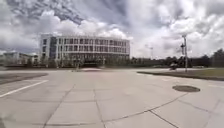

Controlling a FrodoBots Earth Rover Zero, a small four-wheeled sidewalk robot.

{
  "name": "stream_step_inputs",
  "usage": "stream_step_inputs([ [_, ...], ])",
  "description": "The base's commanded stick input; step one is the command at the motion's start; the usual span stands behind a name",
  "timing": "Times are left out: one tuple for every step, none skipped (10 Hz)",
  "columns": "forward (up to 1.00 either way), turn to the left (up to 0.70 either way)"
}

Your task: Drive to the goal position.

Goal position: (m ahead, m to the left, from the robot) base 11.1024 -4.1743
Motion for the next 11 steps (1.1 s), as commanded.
stream_step_inputs([
  [0.70, 0.00],
  [0.70, 0.02],
  [0.70, 0.07],
  [0.70, 0.00],
  [0.70, 0.00],
  [0.70, 0.00],
  [0.70, 0.00],
  [0.70, -0.35],
  [0.70, -0.35],
  [0.70, -0.01],
  [0.70, 0.10],
])
